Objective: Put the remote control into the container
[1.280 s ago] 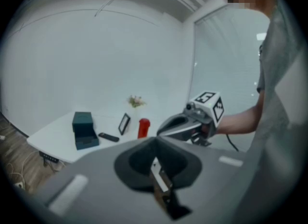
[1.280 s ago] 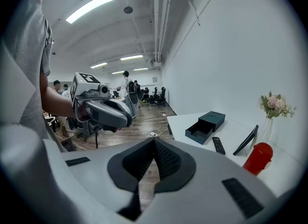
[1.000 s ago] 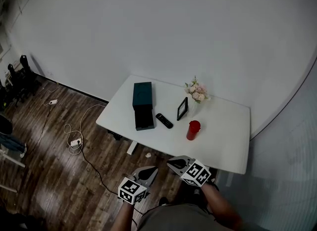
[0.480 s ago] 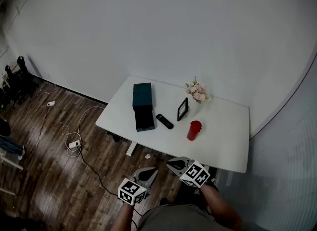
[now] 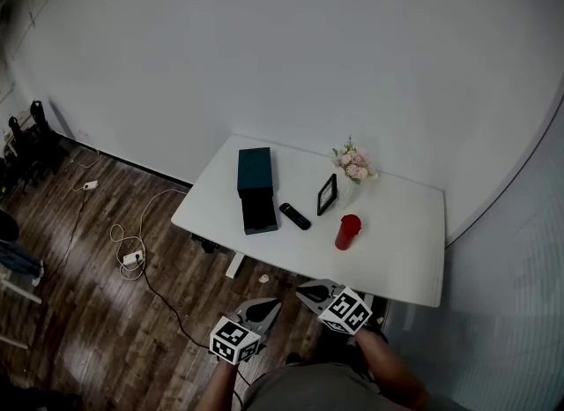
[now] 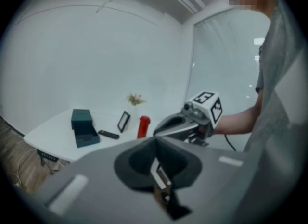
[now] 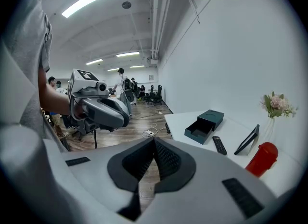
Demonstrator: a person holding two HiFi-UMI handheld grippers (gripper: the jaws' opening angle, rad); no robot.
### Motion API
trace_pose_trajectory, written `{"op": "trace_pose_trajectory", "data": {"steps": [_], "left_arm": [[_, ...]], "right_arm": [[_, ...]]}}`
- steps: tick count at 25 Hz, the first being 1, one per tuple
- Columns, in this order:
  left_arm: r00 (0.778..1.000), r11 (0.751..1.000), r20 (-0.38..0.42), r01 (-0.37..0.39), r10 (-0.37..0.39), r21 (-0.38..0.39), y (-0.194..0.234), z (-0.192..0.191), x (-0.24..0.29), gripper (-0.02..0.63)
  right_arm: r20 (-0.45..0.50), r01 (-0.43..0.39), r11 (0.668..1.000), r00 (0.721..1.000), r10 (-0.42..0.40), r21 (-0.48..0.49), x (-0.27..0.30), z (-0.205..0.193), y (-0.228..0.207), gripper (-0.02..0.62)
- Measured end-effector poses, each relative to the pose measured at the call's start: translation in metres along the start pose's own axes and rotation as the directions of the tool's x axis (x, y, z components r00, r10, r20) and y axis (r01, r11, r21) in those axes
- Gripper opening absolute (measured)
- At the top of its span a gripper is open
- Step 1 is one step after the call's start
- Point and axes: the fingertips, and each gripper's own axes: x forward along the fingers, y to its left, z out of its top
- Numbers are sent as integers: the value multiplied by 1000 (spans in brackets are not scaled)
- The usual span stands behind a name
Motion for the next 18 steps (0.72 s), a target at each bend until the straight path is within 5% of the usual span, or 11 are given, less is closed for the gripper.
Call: {"op": "trace_pose_trajectory", "data": {"steps": [18], "left_arm": [[1000,1000,-27,7,-7,-4,5,4,17,0]], "right_arm": [[20,12,999,1000,-13,33,-8,-2,-20,16]]}}
